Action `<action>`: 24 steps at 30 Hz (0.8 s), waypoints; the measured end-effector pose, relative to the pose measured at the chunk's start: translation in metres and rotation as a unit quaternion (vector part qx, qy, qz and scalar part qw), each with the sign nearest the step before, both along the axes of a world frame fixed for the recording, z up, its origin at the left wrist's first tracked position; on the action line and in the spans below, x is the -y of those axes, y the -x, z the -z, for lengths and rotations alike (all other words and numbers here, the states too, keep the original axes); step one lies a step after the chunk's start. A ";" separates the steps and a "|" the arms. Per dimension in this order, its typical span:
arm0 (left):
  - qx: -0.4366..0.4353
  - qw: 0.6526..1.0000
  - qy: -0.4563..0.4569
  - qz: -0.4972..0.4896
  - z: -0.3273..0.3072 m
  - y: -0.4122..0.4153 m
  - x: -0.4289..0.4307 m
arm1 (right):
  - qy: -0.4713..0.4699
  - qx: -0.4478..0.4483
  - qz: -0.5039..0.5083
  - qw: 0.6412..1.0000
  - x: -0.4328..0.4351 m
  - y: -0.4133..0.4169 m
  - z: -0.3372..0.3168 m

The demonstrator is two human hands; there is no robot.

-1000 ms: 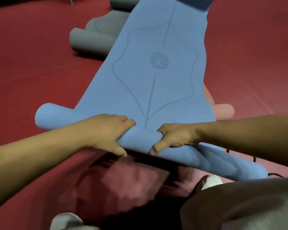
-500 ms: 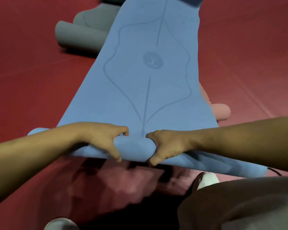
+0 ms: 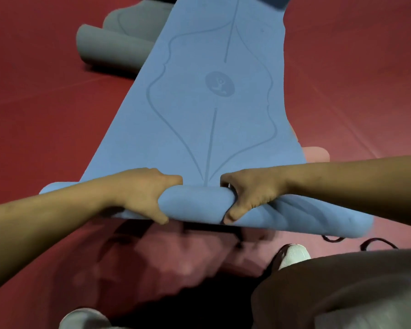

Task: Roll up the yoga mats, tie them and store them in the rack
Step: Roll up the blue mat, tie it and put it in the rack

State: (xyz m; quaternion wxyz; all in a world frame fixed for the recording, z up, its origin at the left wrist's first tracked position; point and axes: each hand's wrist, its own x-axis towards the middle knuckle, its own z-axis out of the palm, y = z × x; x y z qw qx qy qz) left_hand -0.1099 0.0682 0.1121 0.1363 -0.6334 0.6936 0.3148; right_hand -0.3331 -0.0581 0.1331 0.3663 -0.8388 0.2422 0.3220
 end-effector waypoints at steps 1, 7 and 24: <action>-0.025 1.000 -0.012 -0.014 0.000 -0.003 0.004 | 0.070 0.015 -0.027 0.997 -0.005 0.001 -0.001; -0.097 0.988 -0.112 -0.047 0.004 -0.008 0.014 | 0.077 0.018 -0.005 0.997 -0.015 0.006 0.010; -0.079 0.992 -0.096 0.027 0.006 0.009 0.045 | 0.170 0.050 -0.025 0.984 -0.013 0.011 0.029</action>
